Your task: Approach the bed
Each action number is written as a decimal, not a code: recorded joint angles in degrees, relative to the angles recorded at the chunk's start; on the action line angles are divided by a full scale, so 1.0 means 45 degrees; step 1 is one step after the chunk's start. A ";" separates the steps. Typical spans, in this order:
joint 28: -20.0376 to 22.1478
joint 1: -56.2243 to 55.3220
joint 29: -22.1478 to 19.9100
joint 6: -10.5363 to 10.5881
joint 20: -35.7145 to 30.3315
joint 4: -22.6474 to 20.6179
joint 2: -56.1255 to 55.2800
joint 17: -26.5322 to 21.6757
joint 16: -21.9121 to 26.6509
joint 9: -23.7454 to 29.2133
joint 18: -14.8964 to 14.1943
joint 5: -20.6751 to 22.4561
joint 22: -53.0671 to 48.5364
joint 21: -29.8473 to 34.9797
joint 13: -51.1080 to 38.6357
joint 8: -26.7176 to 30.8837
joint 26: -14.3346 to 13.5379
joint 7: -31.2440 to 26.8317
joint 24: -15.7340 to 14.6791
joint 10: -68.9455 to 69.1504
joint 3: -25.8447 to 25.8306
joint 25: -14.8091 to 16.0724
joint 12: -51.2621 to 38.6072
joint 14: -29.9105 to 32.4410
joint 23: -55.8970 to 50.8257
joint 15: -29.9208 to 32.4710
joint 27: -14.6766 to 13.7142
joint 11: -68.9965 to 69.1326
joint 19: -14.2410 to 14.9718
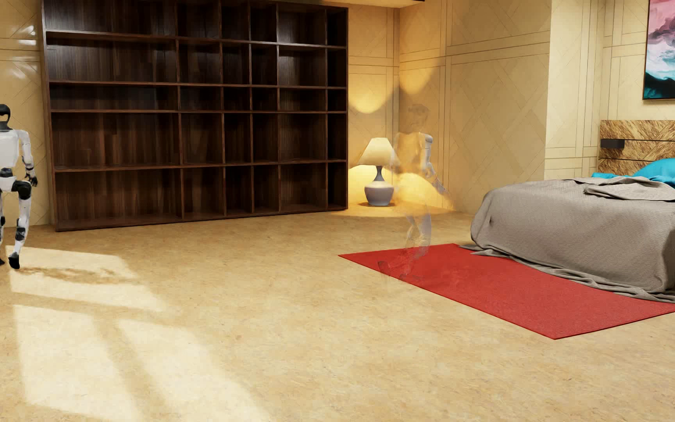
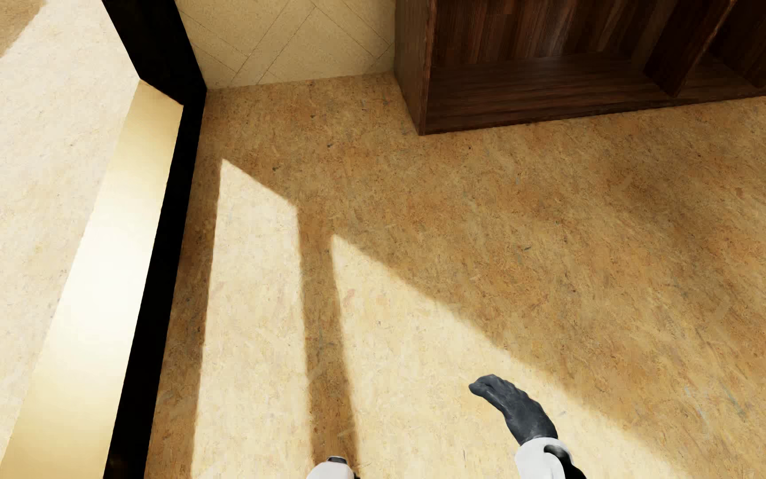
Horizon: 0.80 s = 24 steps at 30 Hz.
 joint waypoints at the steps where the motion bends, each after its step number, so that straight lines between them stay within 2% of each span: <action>1: -0.0359 0.0231 -0.0180 -0.0203 -0.0432 -0.0011 -0.0737 -0.0079 0.0224 0.0008 0.0046 -0.1045 0.0351 -0.0058 0.0050 -0.0398 0.0130 0.0514 0.0607 0.0113 0.0115 -0.0009 -0.0644 -0.0226 0.0249 -0.0097 0.0436 0.1115 0.0053; 2: -0.0327 0.0604 -0.0149 -0.0386 -0.0441 -0.0068 -0.1258 -0.0163 0.0472 -0.0018 0.0071 -0.2375 0.0496 0.0024 0.0064 -0.0808 0.0525 0.0773 0.1039 -0.0143 0.0146 -0.0054 -0.1315 -0.0240 0.0717 -0.0321 0.0788 0.1256 -0.0344; 3: 0.0227 0.1026 0.0137 -0.0544 0.0103 -0.0147 -0.1529 -0.0296 0.0622 -0.0056 0.0047 -0.3680 0.0310 0.0216 0.0035 -0.1544 0.1134 0.0874 0.1038 -0.0570 0.0121 -0.0151 -0.1896 -0.0078 0.1346 -0.0485 0.0998 0.0420 -0.1426; 4: 0.1162 0.1431 0.0567 -0.0663 0.1168 -0.0232 -0.1570 -0.0468 0.0643 -0.0097 -0.0008 -0.4557 -0.0227 0.0395 0.0017 -0.2233 0.1587 0.0851 0.0486 -0.1050 0.0046 -0.0275 -0.2323 0.0177 0.2039 -0.0760 0.1124 -0.1302 -0.2353; 5: 0.2096 0.1779 0.1010 -0.0729 0.2396 -0.0328 -0.1437 -0.0623 0.0555 -0.0135 -0.0070 -0.4956 -0.0972 0.0479 0.0074 -0.2685 0.1552 0.0728 -0.0518 -0.1519 -0.0050 -0.0402 -0.2697 0.0419 0.2644 -0.0764 0.1301 -0.3637 -0.2744; 6: 0.2698 0.2050 0.1375 -0.0739 0.3255 -0.0438 -0.1270 -0.0711 0.0470 -0.0163 -0.0131 -0.4891 -0.1751 0.0446 0.0174 -0.2611 0.1103 0.0484 -0.1608 -0.1903 -0.0150 -0.0506 -0.3146 0.0569 0.3101 0.0041 0.1569 -0.6182 -0.2676; 7: 0.2956 0.2222 0.1538 -0.0701 0.3453 -0.0570 -0.1188 -0.0766 0.0620 -0.0170 -0.0202 -0.4621 -0.2560 0.0297 0.0296 -0.2020 0.0478 0.0118 -0.2381 -0.2129 -0.0230 -0.0542 -0.3630 0.0537 0.3444 0.1450 0.1789 -0.8035 -0.2409; 8: 0.3120 0.2237 0.1385 -0.0649 0.3088 -0.0712 -0.1144 -0.0758 0.0959 -0.0154 -0.0283 -0.4620 -0.3377 0.0062 0.0511 -0.1803 -0.0036 -0.0261 -0.2629 -0.2119 -0.0244 -0.0500 -0.4178 0.0320 0.3592 0.1924 0.1927 -0.8525 -0.2355; 9: 0.3371 0.2114 0.0954 -0.0592 0.2567 -0.0857 -0.1212 -0.0692 0.1356 -0.0124 -0.0357 -0.4812 -0.4244 -0.0208 0.0751 -0.2098 -0.0345 -0.0584 -0.2473 -0.1935 -0.0215 -0.0337 -0.4689 0.0090 0.3645 0.1472 0.1980 -0.8210 -0.2549; 10: 0.3762 0.1954 0.0504 -0.0513 0.2280 -0.0931 -0.1337 -0.0613 0.1591 -0.0104 -0.0345 -0.5004 -0.5126 -0.0396 0.0941 -0.2496 -0.0437 -0.0809 -0.2244 -0.1791 -0.0198 -0.0101 -0.5017 -0.0080 0.3741 0.1221 0.1974 -0.7853 -0.2766; 11: 0.4251 0.1835 0.0360 -0.0408 0.2343 -0.0874 -0.1382 -0.0642 0.1490 -0.0112 -0.0197 -0.5111 -0.5947 -0.0379 0.1046 -0.2803 -0.0382 -0.0749 -0.2287 -0.1696 -0.0221 0.0047 -0.5054 -0.0296 0.3923 0.1162 0.1963 -0.7688 -0.2850; 13: 0.4994 0.1856 0.0920 -0.0196 0.2699 -0.0425 -0.1210 -0.1060 0.0661 -0.0189 -0.0226 -0.5108 -0.7150 0.0172 0.1008 -0.3214 -0.0311 0.0124 -0.3408 -0.1239 -0.0322 -0.0187 -0.4459 -0.1132 0.4190 0.1377 0.1975 -0.7767 -0.2838; 14: 0.4897 0.1961 0.1031 -0.0112 0.2453 -0.0254 -0.1092 -0.1239 0.0425 -0.0234 -0.0284 -0.5047 -0.7424 0.0333 0.0947 -0.3293 -0.0455 0.0521 -0.3855 -0.0698 -0.0362 -0.0302 -0.4067 -0.1507 0.4112 0.1526 0.1985 -0.7864 -0.2806; 15: 0.4328 0.2075 0.0843 -0.0041 0.1878 -0.0250 -0.0995 -0.1267 0.0478 -0.0277 -0.0250 -0.4976 -0.7433 0.0236 0.0928 -0.3307 -0.0739 0.0609 -0.3698 -0.0002 -0.0384 -0.0201 -0.3708 -0.1743 0.3896 0.1670 0.2026 -0.7921 -0.2775; 17: 0.2329 0.2431 0.0101 0.0068 0.0992 -0.0572 -0.0932 -0.0978 0.0760 -0.0348 -0.0295 -0.4798 -0.6621 -0.0384 0.0997 -0.3181 -0.1341 0.0093 -0.1883 0.1258 -0.0397 0.0543 -0.3074 -0.2013 0.3197 0.1881 0.2070 -0.7826 -0.2743; 18: 0.1544 0.2702 -0.0216 0.0100 0.1234 -0.0833 -0.1009 -0.0806 0.0551 -0.0372 -0.0422 -0.4678 -0.5827 -0.0635 0.1015 -0.3013 -0.1191 -0.0431 -0.1153 0.1632 -0.0398 0.0954 -0.2721 -0.2190 0.2792 0.1937 0.2010 -0.7639 -0.2748; 19: 0.1300 0.3024 -0.0443 0.0104 0.1902 -0.1166 -0.1168 -0.0679 0.0091 -0.0381 -0.0568 -0.4560 -0.4833 -0.0771 0.0999 -0.2778 -0.0575 -0.1110 -0.0971 0.1798 -0.0400 0.1261 -0.2372 -0.2324 0.2379 0.1973 0.1928 -0.7358 -0.2765; 21: 0.1833 0.3753 -0.0680 0.0017 0.3253 -0.1888 -0.1730 -0.0512 -0.0745 -0.0326 -0.0682 -0.4364 -0.2409 -0.0848 0.0939 -0.2161 0.0945 -0.2567 -0.1400 0.1474 -0.0438 0.1534 -0.1970 -0.2375 0.1477 0.2021 0.1719 -0.6575 -0.2819; 22: 0.1621 0.4033 -0.0754 -0.0079 0.3259 -0.2120 -0.2085 -0.0455 -0.0828 -0.0252 -0.0426 -0.4235 -0.1036 -0.0862 0.0938 -0.1800 0.1315 -0.3043 -0.1259 0.1062 -0.0498 0.1568 -0.1920 -0.2370 0.0964 0.2148 0.1445 -0.6286 -0.2885; 23: 0.0759 0.4112 -0.0798 -0.0202 0.2749 -0.2064 -0.2414 -0.0379 -0.0709 -0.0156 -0.0032 -0.4021 0.0311 -0.0795 0.0929 -0.1433 0.1283 -0.2917 -0.0691 0.0589 -0.0606 0.1533 -0.1983 -0.2627 0.0319 0.2472 0.1105 -0.6372 -0.2925; 24: -0.0420 0.3929 -0.0804 -0.0342 0.2024 -0.1741 -0.2685 -0.0319 -0.0538 -0.0059 0.0403 -0.3697 0.1465 -0.0644 0.0887 -0.1048 0.0923 -0.2136 0.0052 0.0082 -0.0747 0.1385 -0.2125 -0.2954 -0.0372 0.3113 0.0715 -0.7048 -0.2846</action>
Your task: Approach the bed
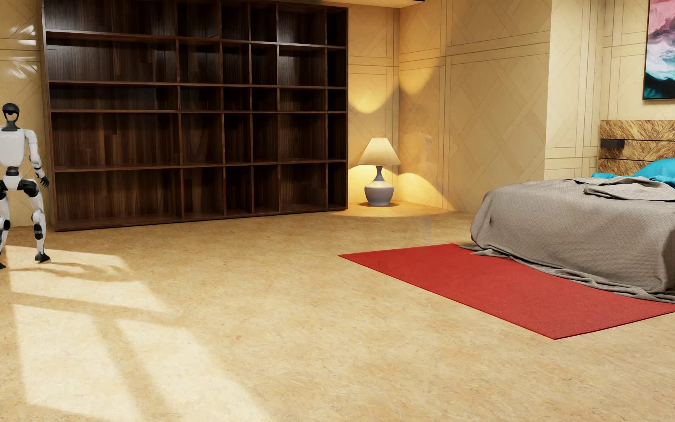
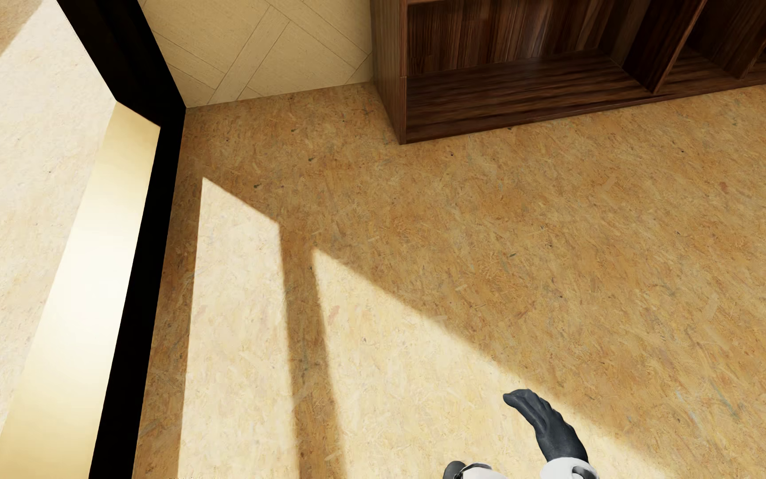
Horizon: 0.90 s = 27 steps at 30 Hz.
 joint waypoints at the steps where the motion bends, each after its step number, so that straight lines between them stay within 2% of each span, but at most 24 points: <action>1: -0.1094 -0.0365 0.0065 -0.0149 -0.0612 0.0362 -0.0248 0.0045 0.0123 0.0070 0.0109 0.0417 0.0857 0.0214 -0.0074 0.0446 -0.0407 0.0903 0.0641 -0.0544 -0.0127 -0.0327 -0.0192 -0.0107 -0.0621 0.1043 -0.0346 -0.1192 0.0486; 2: -0.1863 -0.0797 0.0254 -0.0300 -0.1040 0.0682 -0.0502 0.0081 0.0183 0.0106 0.0073 0.0904 0.1401 0.0461 -0.0128 0.0880 -0.0636 0.1704 0.1133 -0.1040 -0.0210 -0.0840 -0.0401 0.0055 -0.1125 0.1967 -0.0558 -0.2426 0.1792; 3: -0.2170 -0.1227 0.0590 -0.0443 -0.1378 0.1043 -0.0763 0.0108 0.0222 0.0122 -0.0015 0.1366 0.1644 0.0716 -0.0108 0.1013 -0.0686 0.2542 0.1571 -0.1398 -0.0241 -0.1422 -0.0606 0.0328 -0.1522 0.1815 -0.0652 -0.2850 0.2886; 4: -0.1970 -0.1556 0.1007 -0.0560 -0.1715 0.1489 -0.0977 0.0153 0.0311 0.0131 -0.0108 0.1347 0.1624 0.0951 -0.0006 0.0638 -0.0641 0.3353 0.2049 -0.1704 -0.0269 -0.1876 -0.0806 0.0658 -0.1798 0.0665 -0.0734 -0.1897 0.2857; 5: -0.1373 -0.1738 0.1394 -0.0649 -0.2147 0.1914 -0.0977 0.0180 0.0435 0.0114 -0.0224 0.0690 0.1406 0.1078 0.0189 -0.0256 -0.0568 0.4067 0.2649 -0.2052 -0.0342 -0.2060 -0.1018 0.1046 -0.1921 -0.0835 -0.0825 -0.0182 0.2426; 6: -0.0583 -0.1781 0.1641 -0.0726 -0.2693 0.2253 -0.0628 0.0159 0.0553 0.0053 -0.0375 -0.0272 0.1026 0.1016 0.0478 -0.1646 -0.0500 0.4721 0.3378 -0.2497 -0.0434 -0.1983 -0.1260 0.1484 -0.1885 -0.2131 -0.0841 0.1564 0.1528; 8: 0.1072 -0.1628 0.1378 -0.0790 -0.3292 0.2772 0.0689 0.0038 0.0735 -0.0170 -0.0739 -0.2016 -0.0324 0.0356 0.1167 -0.2936 -0.0439 0.5842 0.4422 -0.3562 -0.0687 -0.1554 -0.1742 0.2396 -0.1387 -0.3851 -0.0381 0.3891 0.0041; 10: 0.2752 -0.1345 0.0456 -0.0809 -0.2531 0.3366 0.1913 0.0025 0.0852 -0.0464 -0.1228 -0.3505 -0.2608 -0.0722 0.1470 -0.2969 -0.0767 0.7178 0.4265 -0.4463 -0.0802 -0.0997 -0.1935 0.3168 -0.0363 -0.4850 0.0715 0.4811 -0.0362; 12: 0.4514 -0.1146 -0.0139 -0.0865 -0.1263 0.4251 0.2985 -0.0163 0.1073 -0.0763 -0.1813 -0.5765 -0.5435 -0.1735 0.1289 -0.4568 -0.1168 0.8928 0.3613 -0.4877 -0.0659 -0.0605 -0.1737 0.3772 0.0975 -0.5923 0.1997 0.4681 -0.0612; 13: 0.5268 -0.1035 0.0011 -0.0902 -0.0362 0.4896 0.3575 -0.0374 0.1154 -0.0902 -0.2082 -0.6911 -0.6677 -0.1785 0.1111 -0.6406 -0.1234 0.9909 0.2732 -0.4959 -0.0513 -0.0911 -0.1539 0.4031 0.1378 -0.6377 0.2572 0.4356 -0.0894; 14: 0.5839 -0.0802 0.0435 -0.0905 0.0653 0.5744 0.4052 -0.0564 0.1267 -0.1013 -0.2311 -0.7463 -0.7649 -0.1460 0.0921 -0.8208 -0.1247 1.0948 0.1341 -0.4962 -0.0386 -0.1473 -0.1252 0.4132 0.1454 -0.6584 0.2809 0.3935 -0.0841; 15: 0.6173 -0.0454 0.0979 -0.0823 0.1621 0.6820 0.3998 -0.0668 0.1537 -0.1059 -0.2329 -0.7089 -0.8379 -0.0902 0.0685 -0.8703 -0.1225 1.1873 -0.0350 -0.4754 -0.0376 -0.1961 -0.0803 0.3842 0.1300 -0.6743 0.2536 0.3638 0.0485; 16: 0.6263 -0.0099 0.1601 -0.0645 0.2415 0.8033 0.3297 -0.0685 0.1985 -0.1033 -0.1911 -0.5955 -0.8915 -0.0253 0.0377 -0.7791 -0.1157 1.2373 -0.2051 -0.4297 -0.0435 -0.2151 -0.0143 0.2943 0.1107 -0.7228 0.1848 0.3635 0.1451; 17: 0.6222 -0.0077 0.2302 -0.0436 0.2930 0.8829 0.2538 -0.0733 0.2429 -0.0956 -0.0539 -0.4560 -0.9189 0.0387 0.0048 -0.6585 -0.1035 1.1702 -0.3458 -0.3502 -0.0381 -0.2127 0.0665 0.1526 0.0983 -0.7691 0.1016 0.3769 0.1296; 18: 0.6159 -0.0748 0.2895 -0.0271 0.3045 0.8522 0.2038 -0.0850 0.2701 -0.0825 0.0745 -0.3131 -0.9023 0.0908 -0.0256 -0.5380 -0.0821 0.9172 -0.4309 -0.2202 -0.0181 -0.2161 0.1450 0.0452 0.0903 -0.8047 0.0344 0.3777 0.0797; 19: 0.5838 -0.1702 0.3109 -0.0144 0.2742 0.7301 0.1953 -0.0792 0.2972 -0.0670 0.0260 -0.1821 -0.8410 0.1216 -0.0649 -0.4380 -0.0472 0.6345 -0.4604 -0.0603 -0.0012 -0.2365 0.2074 -0.0079 0.0882 -0.8257 0.0088 0.3504 0.0257; 20: 0.4961 -0.2504 0.2832 0.0006 0.2130 0.6151 0.2233 -0.0557 0.3198 -0.0522 -0.0120 -0.0711 -0.7501 0.1222 -0.0919 -0.3665 -0.0081 0.5120 -0.4310 0.0869 0.0040 -0.2437 0.2547 -0.0394 0.0799 -0.8291 0.0042 0.2957 -0.0182; 21: 0.3553 -0.3191 0.2323 0.0179 0.1214 0.5468 0.2731 -0.0215 0.3215 -0.0398 0.0227 0.0213 -0.6378 0.1044 -0.1026 -0.3093 0.0143 0.5384 -0.3545 0.2029 0.0075 -0.2150 0.2818 -0.0551 0.0543 -0.8155 -0.0037 0.2207 -0.0486; 22: 0.1766 -0.3923 0.1946 0.0353 0.0280 0.4818 0.3314 0.0062 0.3073 -0.0304 0.0748 0.1049 -0.5351 0.0939 -0.1146 -0.2484 -0.0038 0.5948 -0.2575 0.2750 0.0186 -0.1586 0.2994 -0.0582 0.0186 -0.7891 -0.0377 0.1360 -0.0694; 23: 0.0004 -0.4857 0.1859 0.0502 -0.0298 0.3915 0.3929 0.0153 0.2796 -0.0233 0.0815 0.1865 -0.4669 0.1053 -0.1412 -0.1760 -0.0585 0.6110 -0.1756 0.3046 0.0367 -0.1096 0.3214 -0.0418 -0.0202 -0.7541 -0.1012 0.0510 -0.0913; 24: -0.1358 -0.5934 0.1910 0.0621 -0.0316 0.2929 0.4606 0.0098 0.2364 -0.0175 0.0520 0.2638 -0.4417 0.1285 -0.1836 -0.0953 -0.1183 0.5918 -0.1372 0.2858 0.0561 -0.0930 0.3558 -0.0144 -0.0621 -0.7188 -0.1787 -0.0332 -0.1168; 25: -0.2065 -0.7002 0.1846 0.0710 0.0030 0.2119 0.5382 0.0019 0.1811 -0.0119 0.0354 0.3291 -0.4518 0.1510 -0.2358 -0.0124 -0.1563 0.5604 -0.1366 0.2230 0.0738 -0.0993 0.3958 0.0146 -0.1102 -0.6895 -0.2439 -0.1183 -0.1393; 26: -0.1966 -0.7919 0.1591 0.0773 0.0320 0.1613 0.6223 0.0039 0.1312 -0.0060 0.0381 0.3785 -0.4837 0.1638 -0.2889 0.0715 -0.1772 0.5333 -0.1415 0.1212 0.0900 -0.1081 0.4327 0.0618 -0.1595 -0.6675 -0.2808 -0.1956 -0.1566; 27: -0.1203 -0.8630 0.1209 0.0789 0.0259 0.1253 0.7077 0.0165 0.0989 0.0010 0.0446 0.4084 -0.5208 0.1690 -0.3359 0.1597 -0.1904 0.5019 -0.1220 -0.0094 0.1062 -0.1048 0.4580 0.1256 -0.2022 -0.6447 -0.2870 -0.2586 -0.1761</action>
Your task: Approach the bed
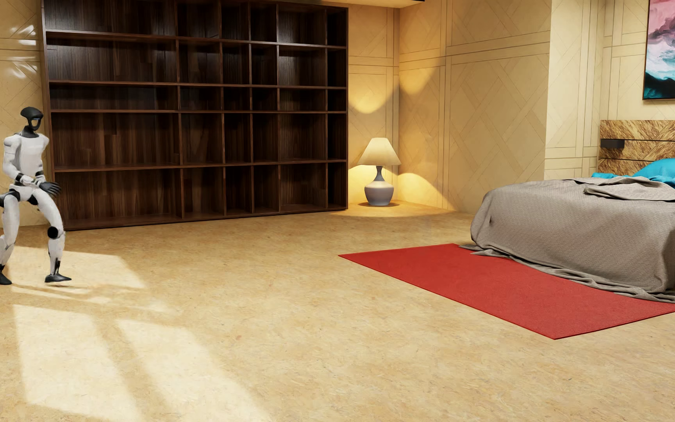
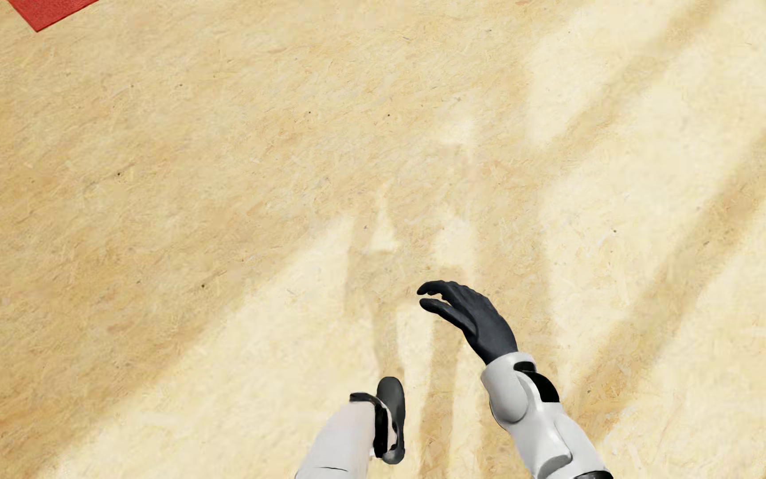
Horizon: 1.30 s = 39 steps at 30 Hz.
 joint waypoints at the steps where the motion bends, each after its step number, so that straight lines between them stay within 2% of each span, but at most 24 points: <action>1: 0.1012 -0.0433 -0.0411 -0.0060 -0.0387 -0.0372 0.0827 0.0195 -0.0108 0.0078 -0.0114 0.0096 -0.0254 -0.0039 -0.0320 0.0810 -0.0040 -0.0485 0.0479 -0.1333 0.0169 0.0183 0.0132 0.0374 -0.0292 0.0359 0.0124 -0.0360 -0.0223; 2: 0.1779 -0.0537 -0.0824 -0.0200 -0.0863 -0.0584 0.1587 0.0400 -0.0103 0.0153 -0.0153 0.0029 -0.0245 -0.0136 -0.0429 0.1385 0.0079 -0.0763 0.1054 -0.2226 0.0332 0.0502 0.0104 0.0655 -0.0406 0.0987 0.0375 -0.0337 -0.0315; 3: 0.2055 -0.0456 -0.1231 -0.0420 -0.1185 -0.0707 0.2129 0.0532 -0.0103 0.0233 0.0526 -0.0149 0.0092 -0.0257 -0.0320 0.1833 0.0322 -0.0801 0.1503 -0.2162 0.0483 0.0876 -0.0082 0.1212 -0.0310 0.1926 0.0740 0.0143 -0.0034; 4: 0.1932 -0.0298 -0.1604 -0.0709 -0.1215 -0.0879 0.2292 0.0522 -0.0161 0.0333 0.1523 -0.0339 0.0699 -0.0347 -0.0062 0.2311 0.0665 -0.0894 0.1744 -0.1195 0.0616 0.1184 -0.0423 0.1893 0.0044 0.3268 0.1249 0.1415 0.1158; 5: 0.1678 -0.0025 -0.1849 -0.1003 -0.0944 -0.0932 0.1873 0.0352 -0.0264 0.0453 0.1909 -0.0433 0.1408 -0.0338 0.0225 0.2649 0.1129 -0.0806 0.1841 0.0001 0.0733 0.1349 -0.0930 0.1950 0.0727 0.5067 0.1933 0.3678 0.3407; 6: 0.1551 0.0405 -0.1798 -0.1256 -0.0451 -0.0949 0.0742 0.0031 -0.0386 0.0575 0.2150 -0.0630 0.1972 -0.0159 0.0417 0.2371 0.1679 -0.0566 0.1890 0.0960 0.0869 0.1356 -0.1575 0.1464 0.1805 0.6849 0.2770 0.6675 0.4643; 7: 0.1743 0.1082 -0.1297 -0.1489 0.0157 -0.1065 -0.0971 -0.0408 -0.0505 0.0669 0.2199 -0.1390 0.2133 0.0236 0.0473 0.1791 0.2169 -0.0277 0.1940 0.1467 0.0964 0.1189 -0.2268 0.0696 0.3266 0.7432 0.3638 0.9601 0.4695; 9: 0.3449 0.3128 0.0737 -0.1951 0.1402 -0.1856 -0.4750 -0.1432 -0.0738 0.0728 0.2210 -0.3110 0.0975 0.1524 0.0545 0.1643 0.2199 0.0073 0.1701 0.1086 0.0854 0.0138 -0.3407 -0.0665 0.6594 0.5487 0.4916 1.2991 0.4078; 10: 0.4621 0.4344 0.1653 -0.2108 0.1918 -0.2409 -0.6427 -0.1844 -0.0831 0.0702 0.2256 -0.3929 0.0105 0.2067 0.0888 0.1369 0.1520 -0.0064 0.1126 0.0420 0.0734 -0.0483 -0.3830 -0.1039 0.7916 0.4513 0.5236 1.3098 0.3253; 12: 0.5769 0.6834 0.2561 -0.2207 0.2044 -0.3409 -0.8904 -0.2396 -0.0758 0.0584 0.2338 -0.5007 -0.1608 0.1893 0.2200 0.0853 -0.0029 -0.0894 -0.0512 -0.1084 0.0435 -0.0690 -0.4610 -0.1267 0.9070 0.3215 0.5320 1.0739 0.2801; 15: 0.5906 1.0488 0.1782 -0.2072 0.0646 -0.3865 -1.0002 -0.2564 0.0198 0.0283 0.2403 -0.5947 -0.4116 -0.0342 0.5053 0.0200 -0.0955 -0.2886 -0.1743 -0.3161 -0.0144 0.0749 -0.5690 -0.0752 0.7987 0.2946 0.4256 0.2626 0.2762; 17: 0.6109 1.2603 0.0810 -0.1759 -0.0136 -0.3302 -0.9575 -0.2107 0.0758 0.0068 0.2677 -0.5765 -0.5295 -0.1735 0.6606 0.1106 -0.1059 -0.3808 -0.2165 -0.3572 -0.0667 0.1272 -0.5839 0.0086 0.7136 0.3097 0.4201 -0.1196 0.4009; 19: 0.6206 1.3441 0.0298 -0.1176 -0.0433 -0.2270 -0.9697 -0.1366 0.1222 -0.0046 0.2190 -0.5163 -0.5751 -0.2510 0.7103 0.1433 -0.0611 -0.3841 -0.2600 -0.1534 -0.1107 0.1247 -0.5158 0.1824 0.7142 0.4933 0.4718 0.1427 0.4690; 21: 0.6047 1.1699 0.0272 -0.0415 -0.0559 -0.0658 -0.9532 -0.0826 0.1126 0.0045 -0.0819 -0.4955 -0.5205 -0.2288 0.6199 0.0698 0.0346 -0.2160 -0.2453 0.3532 -0.1228 0.0390 -0.4049 0.4400 0.8279 0.4133 0.5626 0.4601 0.4523; 23: 0.5330 0.8163 0.1059 0.0232 -0.1240 0.0060 -0.7980 -0.0474 0.0604 0.0139 -0.0750 -0.4970 -0.3220 -0.1004 0.4365 -0.0407 0.1605 -0.0644 -0.1143 0.7449 -0.1005 -0.1281 -0.3313 0.3348 0.9054 0.2534 0.6302 0.5129 0.4162; 24: 0.4597 0.6402 0.0995 0.0437 -0.1856 0.0064 -0.6750 -0.0339 0.0417 0.0118 -0.0544 -0.5074 -0.1742 -0.0715 0.3521 -0.1121 0.2078 -0.0005 -0.0419 0.7862 -0.0881 -0.1640 -0.3173 0.2710 0.8647 0.2082 0.5946 0.4629 0.4189; 27: 0.1144 0.2502 -0.1173 0.0703 -0.3204 0.0577 -0.2546 -0.0068 0.0651 -0.0119 -0.0009 -0.4630 0.2505 -0.2053 0.1715 -0.3471 0.1927 0.1166 0.0490 0.4488 -0.0462 0.0324 -0.2735 0.1164 0.6027 0.1658 0.3514 0.2136 0.4375; 29: -0.0166 0.0883 -0.2572 0.0688 -0.2940 0.0802 -0.0100 -0.0038 0.1284 -0.0303 0.0589 -0.3745 0.3616 -0.2684 0.0296 -0.4259 0.1387 0.0847 0.0549 0.0124 -0.0118 0.1992 -0.2099 0.1052 0.4157 0.1769 0.2975 0.0313 0.4604; 30: 0.0275 0.0389 -0.3163 0.0606 -0.2136 0.0845 0.0973 -0.0012 0.1396 -0.0380 0.0856 -0.3302 0.3774 -0.2786 -0.0269 -0.4324 0.1629 0.0542 0.0227 -0.1992 0.0057 0.2765 -0.1656 0.1075 0.3053 0.2011 0.2861 -0.0438 0.4685; 32: 0.2969 0.0194 -0.3345 0.0300 0.0655 0.1036 0.2640 0.0064 0.0872 -0.0499 0.1173 -0.2943 0.4200 -0.2734 -0.0421 -0.3795 0.3426 0.0651 -0.1175 -0.3464 0.0400 0.3649 -0.0777 0.0927 0.0864 0.3281 0.2297 -0.0615 0.4699; 34: 0.5240 0.0805 -0.2444 -0.0285 0.2983 0.0908 0.2696 -0.0273 -0.0455 -0.0552 0.2571 -0.3785 0.4203 -0.2301 0.0494 -0.2478 0.5243 0.1318 -0.2154 -0.1667 0.0616 0.2504 -0.0245 0.2151 -0.0476 0.6431 0.2293 0.2403 0.4425; 35: 0.5112 0.1188 -0.1988 -0.0698 0.3433 0.0486 0.1737 -0.0598 -0.1073 -0.0476 0.2882 -0.4458 0.4018 -0.1987 0.1017 -0.1793 0.5164 0.1433 -0.2327 -0.0642 0.0583 0.1278 -0.0292 0.2250 -0.0687 0.8066 0.2608 0.5263 0.3980; 37: 0.4379 0.2313 -0.1001 -0.1482 0.2677 -0.0804 -0.2018 -0.0965 -0.1517 -0.0188 0.2961 -0.4561 0.3704 -0.1211 0.1797 0.0360 0.4479 0.1728 -0.1247 0.0379 0.0302 -0.0399 -0.1407 0.0810 0.0295 0.7655 0.3410 1.0858 0.3557; 39: 0.5808 0.4229 0.0998 -0.1871 0.1795 -0.2148 -0.6020 -0.1137 -0.1716 -0.0033 0.2864 -0.4203 0.2499 -0.0277 0.2167 0.1648 0.4356 0.1275 0.0373 -0.0382 0.0177 -0.0502 -0.3105 -0.0252 0.3268 0.5558 0.3983 1.2735 0.3300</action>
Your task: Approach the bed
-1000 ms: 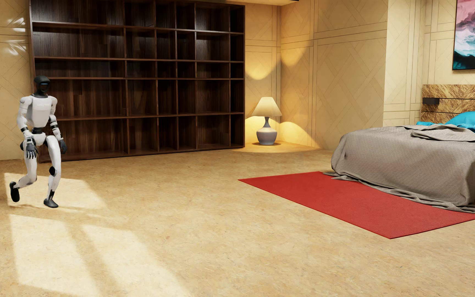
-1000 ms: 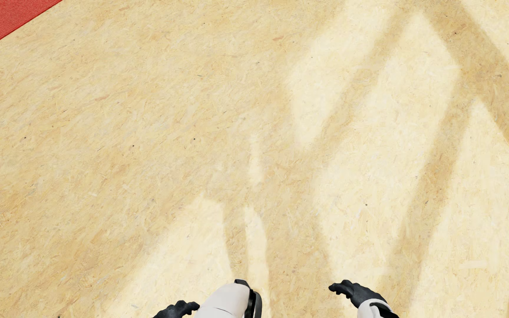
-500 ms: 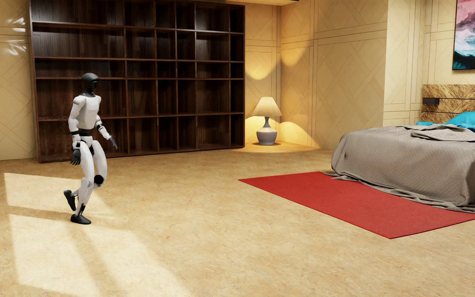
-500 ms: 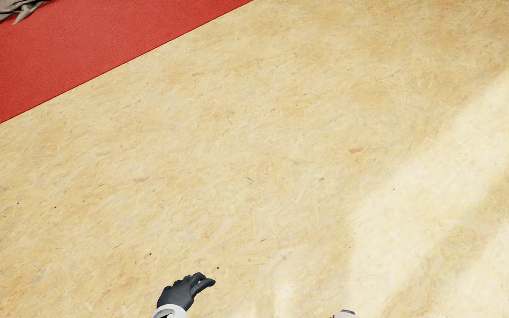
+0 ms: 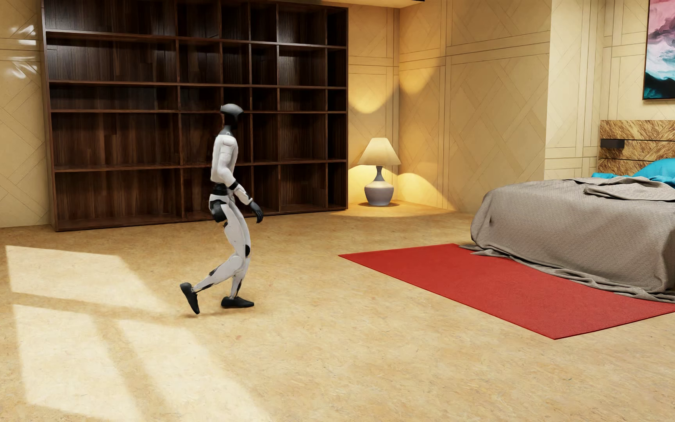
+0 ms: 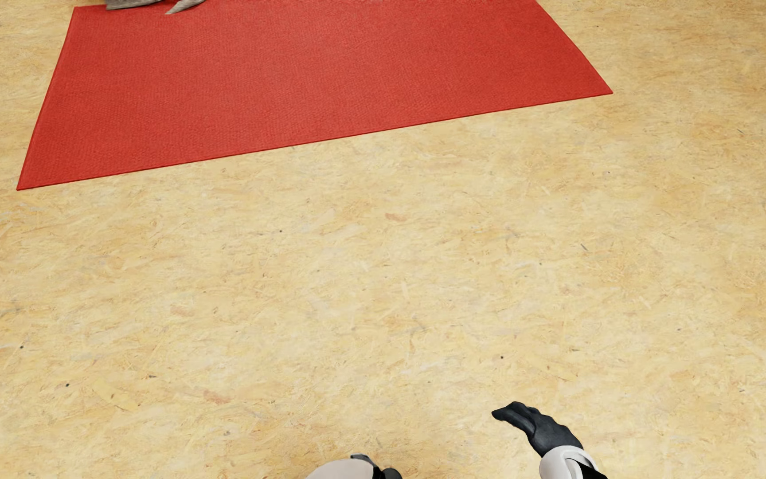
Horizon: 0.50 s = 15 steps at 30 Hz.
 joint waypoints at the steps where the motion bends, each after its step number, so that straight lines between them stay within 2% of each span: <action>1: 0.0321 0.1126 0.1224 -0.0041 0.0081 -0.0516 -0.1545 -0.0149 -0.0273 0.0021 0.0004 -0.0178 -0.0952 0.0492 0.0197 -0.0129 -0.0650 -0.0587 -0.0145 -0.0694 -0.0057 -0.0228 -0.0752 -0.0331 0.1685 -0.0933 0.0187 -0.0736 -0.0373; 3: -0.0790 0.3444 0.3007 0.0069 -0.0360 -0.1065 -0.3463 -0.0244 -0.0425 0.0009 0.0042 -0.0402 -0.2829 0.1148 0.0850 -0.1126 -0.2672 -0.2057 -0.1041 -0.2125 -0.0299 -0.1110 -0.2219 -0.0788 0.4029 -0.1921 0.0477 -0.4628 -0.1039; 4: -0.1234 0.4630 0.3240 0.0145 -0.1100 -0.1123 -0.3872 -0.0128 -0.0159 -0.0011 0.0018 -0.0197 -0.3838 0.1073 0.1315 -0.1455 -0.3470 -0.2877 -0.0996 -0.2834 -0.0476 -0.1358 -0.2970 -0.0940 0.4467 -0.2065 0.0515 -0.7364 -0.0794; 5: -0.1189 0.5845 0.2955 0.0200 -0.1909 -0.1049 -0.3981 0.0106 0.0250 -0.0023 -0.0032 0.0114 -0.4873 0.0697 0.1869 -0.1564 -0.4124 -0.3719 -0.0653 -0.3533 -0.0678 -0.1333 -0.3680 -0.0997 0.4494 -0.2081 0.0475 -1.0328 -0.0380; 6: -0.0800 0.7012 0.2278 0.0239 -0.2592 -0.0892 -0.3919 0.0393 0.0636 -0.0010 -0.0101 0.0406 -0.5793 0.0104 0.2478 -0.1541 -0.4657 -0.4402 -0.0319 -0.4012 -0.0896 -0.1083 -0.4278 -0.0976 0.4285 -0.2025 0.0384 -1.2904 0.0320; 7: -0.0335 0.8075 0.1418 0.0275 -0.3057 -0.0693 -0.3862 0.0694 0.0917 0.0023 -0.0196 0.0478 -0.6456 -0.0532 0.3064 -0.1861 -0.5057 -0.4818 -0.0273 -0.4106 -0.1114 -0.0772 -0.4669 -0.0804 0.4018 -0.2093 0.0297 -1.4207 0.0923; 8: 0.0011 0.8993 0.0588 0.0356 -0.3313 -0.0472 -0.3898 0.0985 0.1107 0.0046 -0.0332 0.0513 -0.6797 -0.1074 0.3566 -0.2196 -0.5275 -0.5045 -0.0610 -0.3736 -0.1354 -0.0555 -0.4762 -0.0354 0.3820 -0.2248 0.0295 -1.3812 0.0971; 9: 0.0149 0.9615 -0.0022 0.0522 -0.3458 -0.0180 -0.3996 0.1310 0.1312 0.0043 -0.0729 0.0699 -0.6866 -0.1493 0.3928 -0.2174 -0.5241 -0.5242 -0.1186 -0.2939 -0.1616 -0.0450 -0.4544 0.0578 0.3753 -0.2029 0.0404 -1.2223 0.0332; 10: 0.0069 0.9775 -0.0285 0.0758 -0.3620 0.0102 -0.4004 0.1686 0.1602 0.0041 -0.2024 0.0898 -0.6745 -0.1823 0.4100 -0.2319 -0.4943 -0.5522 -0.1713 -0.1485 -0.1841 -0.0371 -0.4111 0.2172 0.3828 -0.1109 0.0551 -1.0483 -0.0473; 11: -0.0172 0.9275 -0.0170 0.1038 -0.3858 0.0303 -0.3845 0.2039 0.1936 0.0080 -0.4315 0.0979 -0.6432 -0.2071 0.4025 -0.2732 -0.4434 -0.5818 -0.1975 0.0785 -0.2014 -0.0315 -0.3612 0.4063 0.4025 -0.0871 0.0651 -0.8980 -0.0843; 12: -0.0470 0.8010 0.0217 0.1325 -0.4138 0.0508 -0.3481 0.2260 0.2167 0.0157 -0.5635 0.1079 -0.5807 -0.2198 0.3665 -0.3174 -0.3770 -0.5758 -0.1981 0.3546 -0.2160 -0.0400 -0.3140 0.5571 0.4272 -0.1736 0.0702 -0.7976 -0.1376; 13: -0.0779 0.6255 0.0617 0.1590 -0.4411 0.0869 -0.2734 0.2310 0.2217 0.0231 -0.5553 0.1225 -0.4745 -0.2197 0.3072 -0.3624 -0.2980 -0.5373 -0.1886 0.6035 -0.2252 -0.0708 -0.2746 0.5696 0.4449 -0.2653 0.0735 -0.7647 -0.1695; 14: -0.1197 0.4345 0.0724 0.1833 -0.4705 0.1234 -0.1648 0.2246 0.2141 0.0272 -0.4991 0.1508 -0.3259 -0.2145 0.2357 -0.4010 -0.2137 -0.5193 -0.1776 0.7675 -0.2244 -0.1155 -0.2434 0.4711 0.4442 -0.3338 0.0755 -0.7972 -0.1777; 15: -0.1908 0.2513 0.0408 0.2032 -0.5130 0.1668 -0.0384 0.2152 0.2083 0.0276 -0.4220 0.1882 -0.1548 -0.2136 0.1622 -0.4283 -0.1447 -0.4808 -0.1577 0.8344 -0.2172 -0.1545 -0.2164 0.3822 0.4218 -0.3770 0.0729 -0.8709 -0.1829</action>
